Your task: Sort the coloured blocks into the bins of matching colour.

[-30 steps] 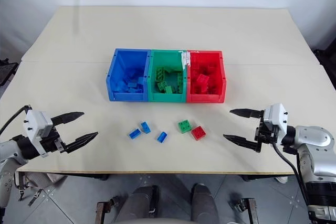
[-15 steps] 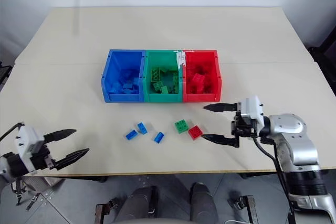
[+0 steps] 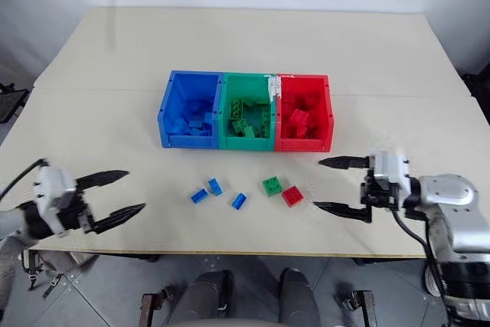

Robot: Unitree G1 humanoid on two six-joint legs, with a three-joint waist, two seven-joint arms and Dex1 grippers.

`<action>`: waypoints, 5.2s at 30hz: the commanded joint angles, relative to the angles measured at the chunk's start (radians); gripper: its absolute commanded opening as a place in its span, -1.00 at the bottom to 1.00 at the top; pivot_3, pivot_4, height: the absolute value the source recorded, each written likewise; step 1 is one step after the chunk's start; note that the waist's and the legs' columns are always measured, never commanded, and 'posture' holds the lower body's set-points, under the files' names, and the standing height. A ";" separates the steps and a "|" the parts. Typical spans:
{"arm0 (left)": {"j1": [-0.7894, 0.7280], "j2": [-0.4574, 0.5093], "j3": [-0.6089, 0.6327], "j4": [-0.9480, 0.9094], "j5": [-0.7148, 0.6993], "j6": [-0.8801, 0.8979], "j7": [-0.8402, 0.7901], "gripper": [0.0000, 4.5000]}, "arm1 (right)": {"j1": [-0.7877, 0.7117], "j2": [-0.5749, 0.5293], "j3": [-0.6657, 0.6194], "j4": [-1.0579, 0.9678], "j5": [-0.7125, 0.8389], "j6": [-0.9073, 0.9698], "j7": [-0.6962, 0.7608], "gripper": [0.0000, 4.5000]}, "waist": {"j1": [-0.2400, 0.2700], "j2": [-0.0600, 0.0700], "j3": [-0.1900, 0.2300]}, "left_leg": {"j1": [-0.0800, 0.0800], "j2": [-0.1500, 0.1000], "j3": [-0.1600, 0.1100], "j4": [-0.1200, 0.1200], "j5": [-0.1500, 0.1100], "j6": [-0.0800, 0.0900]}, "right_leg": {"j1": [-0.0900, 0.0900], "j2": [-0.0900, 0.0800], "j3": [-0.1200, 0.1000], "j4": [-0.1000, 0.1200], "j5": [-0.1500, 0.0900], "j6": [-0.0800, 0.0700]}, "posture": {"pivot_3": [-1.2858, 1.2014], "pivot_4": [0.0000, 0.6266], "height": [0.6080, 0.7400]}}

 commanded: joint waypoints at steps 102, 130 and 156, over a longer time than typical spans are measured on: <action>-0.180 0.009 -0.186 0.056 0.043 -0.060 -0.086 1.00 | -0.018 -0.044 -0.066 0.068 -0.064 0.058 -0.053 1.00 | -0.012 0.001 0.000 | 0.015 0.013 0.024 0.008 -0.008 0.000 | 0.004 0.009 0.002 0.003 0.000 0.000 | 0.03 -0.52 1.00; -0.006 0.007 -0.088 -0.146 0.010 0.003 0.003 1.00 | -0.242 0.335 0.431 -0.003 -0.321 0.263 -0.449 -0.12 | -0.025 0.001 0.000 | 0.013 0.018 0.025 0.006 -0.014 -0.001 | -0.001 0.010 0.001 0.002 -0.001 -0.003 | 0.03 -0.52 1.00; 0.095 -0.050 -0.042 -0.175 0.013 -0.011 0.096 1.00 | -0.809 0.470 0.298 0.434 -0.317 0.127 -0.463 0.99 | -0.028 0.001 0.000 | 0.011 0.018 0.029 0.003 -0.017 -0.004 | -0.005 0.008 -0.002 0.006 -0.002 -0.005 | 0.03 -0.52 1.00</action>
